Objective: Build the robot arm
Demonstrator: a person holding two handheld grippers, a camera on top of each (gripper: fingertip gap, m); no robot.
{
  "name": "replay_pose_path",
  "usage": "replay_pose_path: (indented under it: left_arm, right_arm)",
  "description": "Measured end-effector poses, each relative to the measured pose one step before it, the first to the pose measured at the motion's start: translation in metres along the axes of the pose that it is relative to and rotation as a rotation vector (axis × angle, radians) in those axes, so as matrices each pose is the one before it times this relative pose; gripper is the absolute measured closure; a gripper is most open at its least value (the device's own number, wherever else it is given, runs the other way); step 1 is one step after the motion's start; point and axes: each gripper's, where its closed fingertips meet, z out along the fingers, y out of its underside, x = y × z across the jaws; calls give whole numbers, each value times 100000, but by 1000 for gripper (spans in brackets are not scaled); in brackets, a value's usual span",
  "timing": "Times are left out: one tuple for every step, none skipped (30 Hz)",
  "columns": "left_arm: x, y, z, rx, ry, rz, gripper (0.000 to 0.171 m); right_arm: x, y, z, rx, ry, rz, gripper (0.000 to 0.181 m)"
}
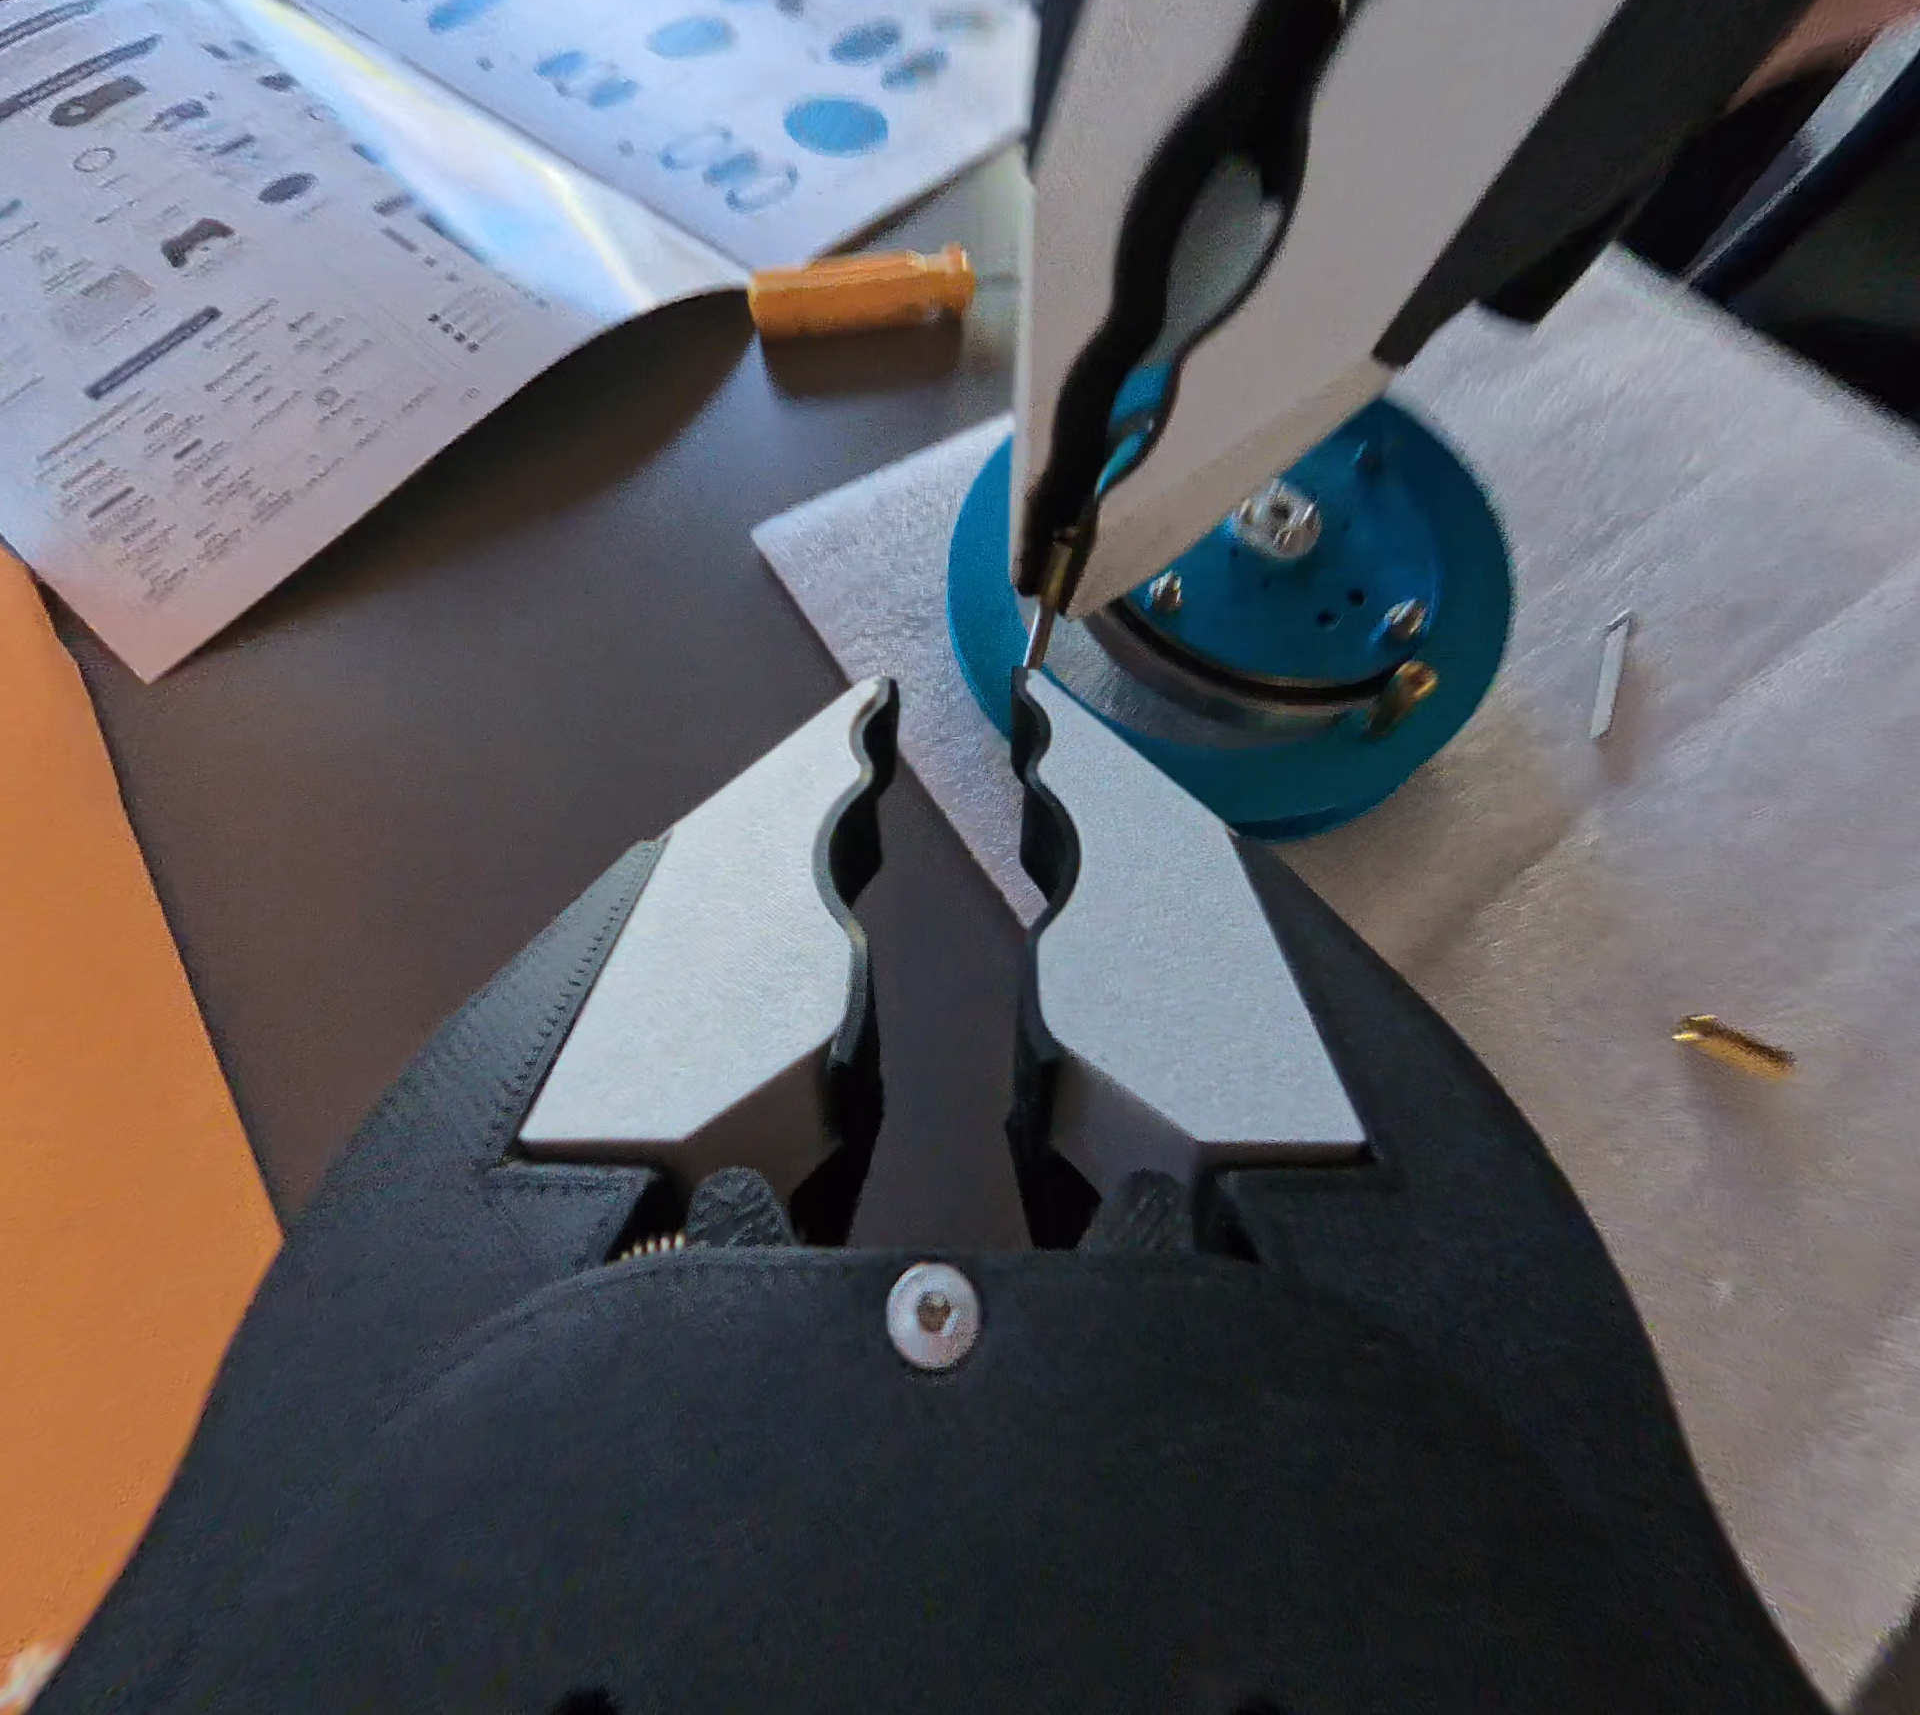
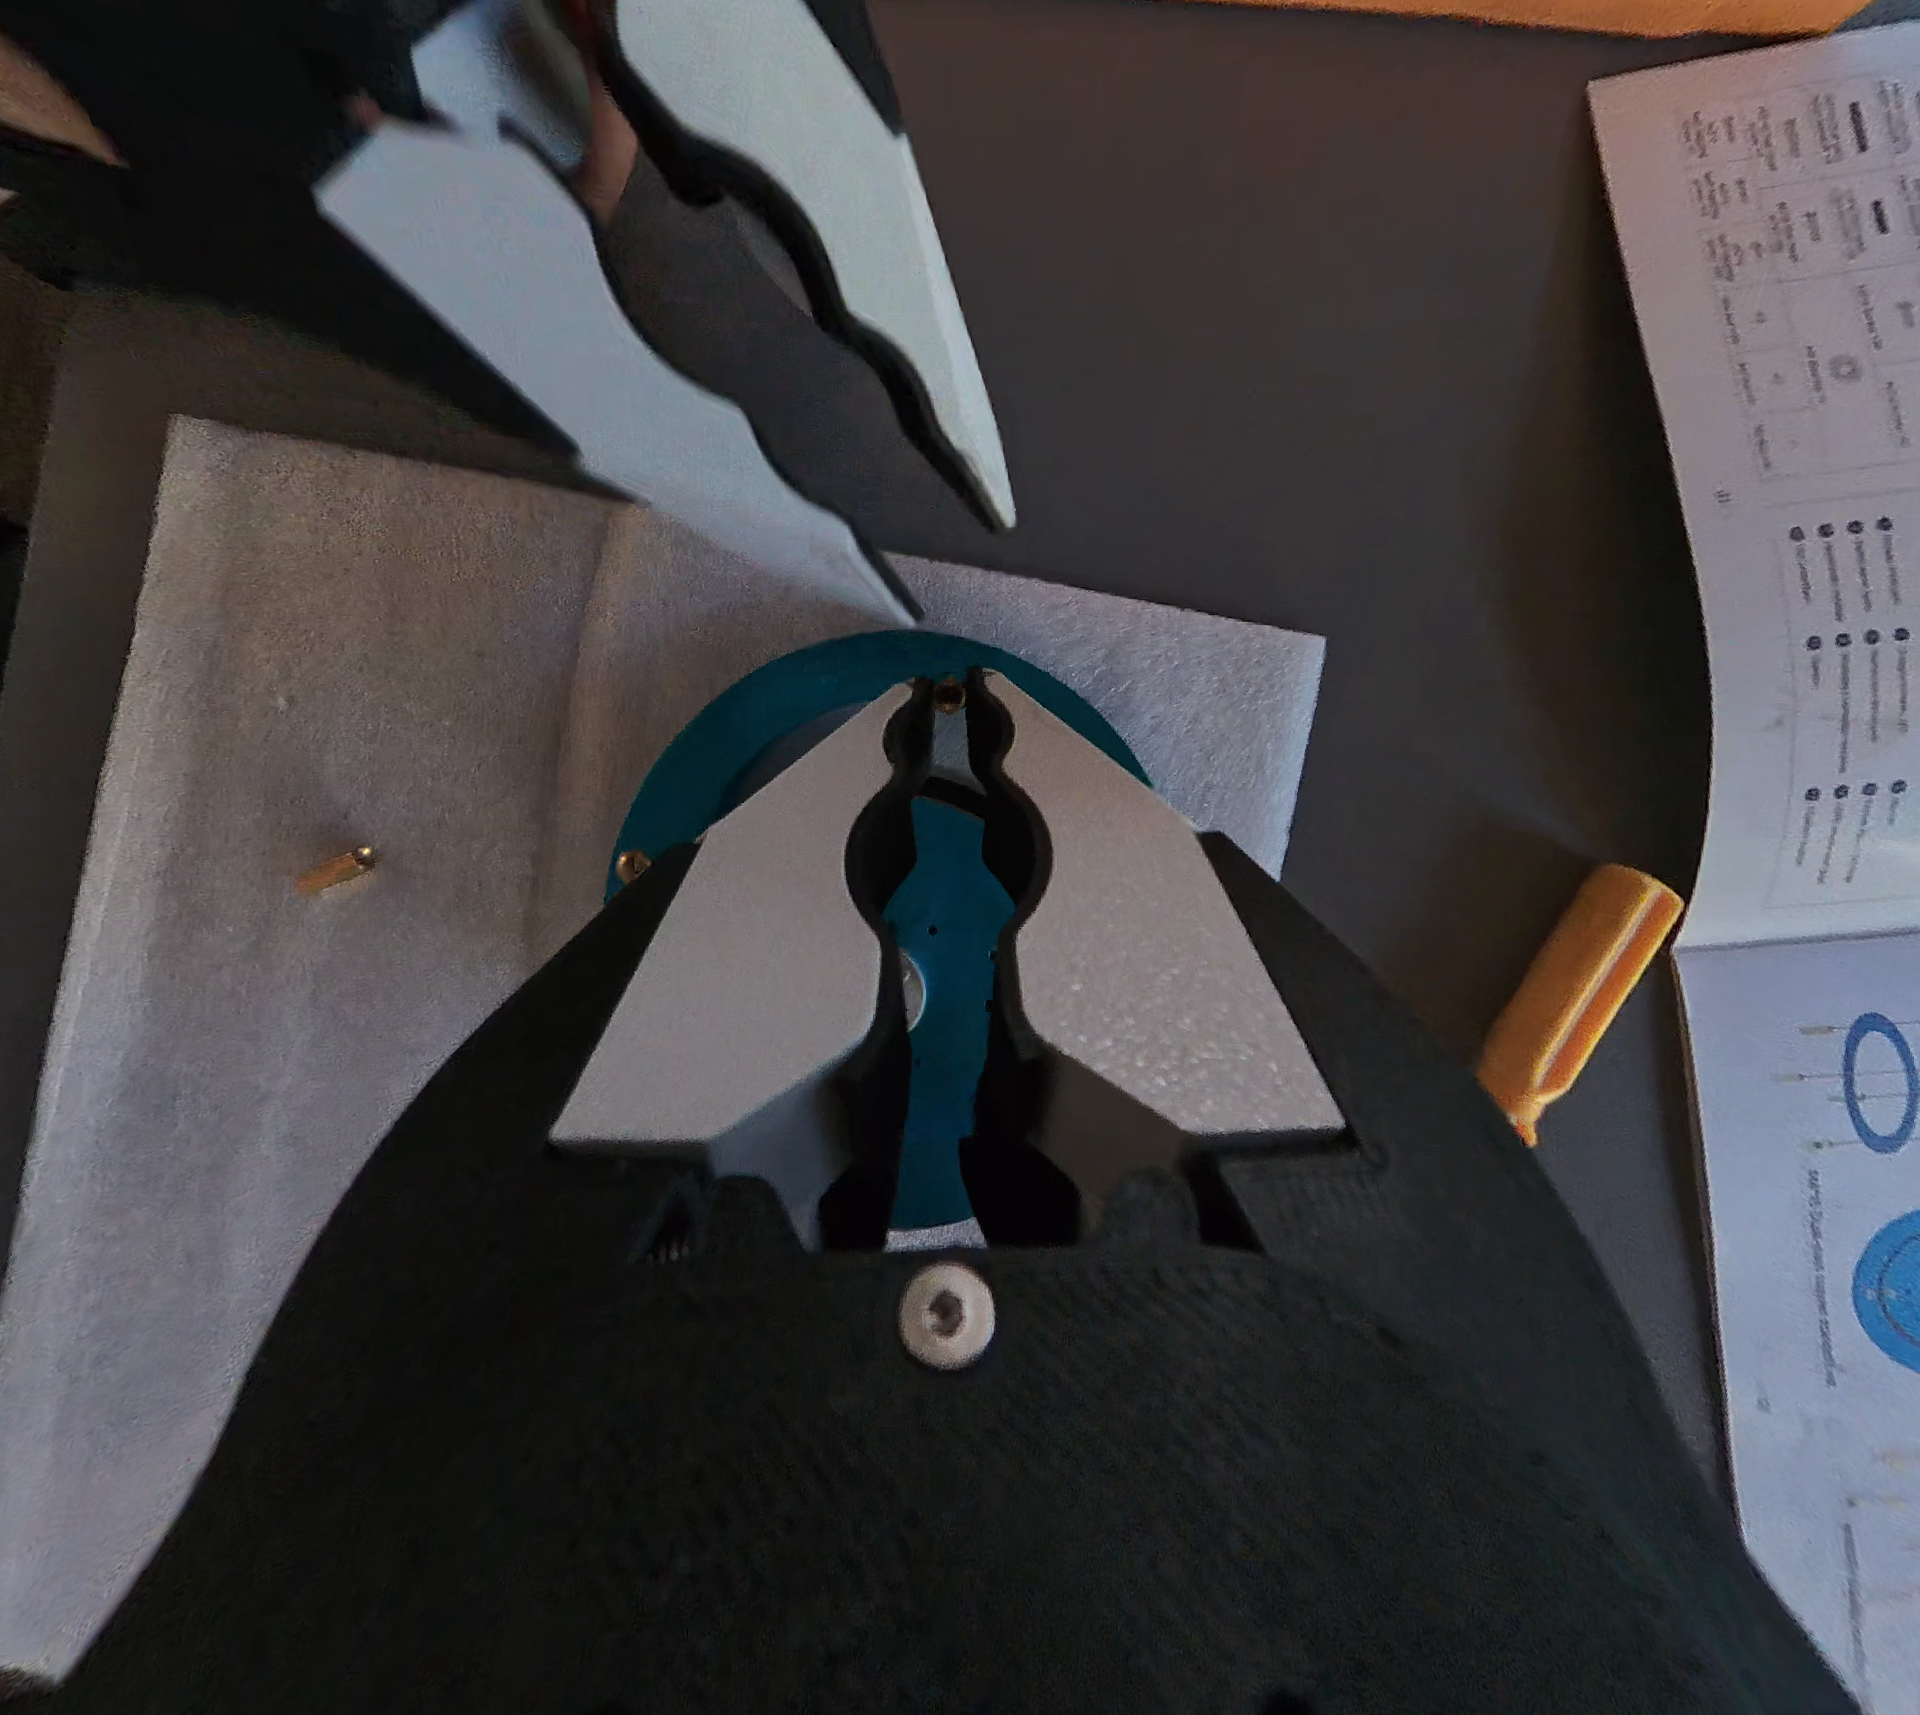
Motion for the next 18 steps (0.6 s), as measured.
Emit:
replay_pose_path:
  left_arm:
    - [-155,-612,-671,5396,3488,-6388,155]
    - [82,-375,-446,3792,5219,-6492,156]
    - [173,-11,-157,914,5697,-6889,153]
    - [31,117,58,-1095,4192,-5864,150]
    - [123,92,202,-1604,3473,-3023,151]
    - [207,134,269,-1849,2451,-767,151]
    - [-164,212,272,-2171,-922,846,151]
    - [-497,235,224,-2181,-3416,1240,152]
    - [-333,199,213,-1945,-2200,1086,152]
    - [27,-5,176,-1128,270,2043,152]
    - [260,-396,89,1212,623,4326,155]
    - [599,-613,68,2741,1041,7644,156]
    - [478,-506,111,1866,-644,9479,158]
    - [167,-183,154,42,-2621,10148,160]
    - [-100,30,188,-1086,-3614,8857,162]
    - [-119,35,234,-425,-2398,5486,165]
    - [227,127,308,-543,1502,1638,166]
    - [255,304,340,-1818,2936,-1858,165]
  right_arm:
    - [11,-100,-215,4121,-718,-376,176]
    - [-108,-82,-217,3866,-1510,-378,176]
    - [27,-20,-190,3374,-661,137,176]
    - [155,39,-140,2492,-180,1099,176]
    - [39,81,-76,1750,-1052,1127,176]
    - [-124,47,-62,1758,-1868,456,176]
    - [20,61,-56,1525,-714,634,176]
    - [96,80,-45,1137,-284,758,176]
    - [-1,76,-32,976,-952,463,176]
    - [15,120,0,451,-896,402,176]
    - [112,111,22,67,-360,935,176]
    - [76,30,34,222,-570,1022,176]
    - [24,-21,5,214,-764,791,176]
    - [49,-3,10,-225,-522,497,176]
    - [51,-7,-3,-432,-323,172,176]
    - [20,-16,-6,-403,-237,-258,176]
    - [23,-21,7,-421,-37,-352,176]
    - [12,-5,11,-466,12,-209,176]
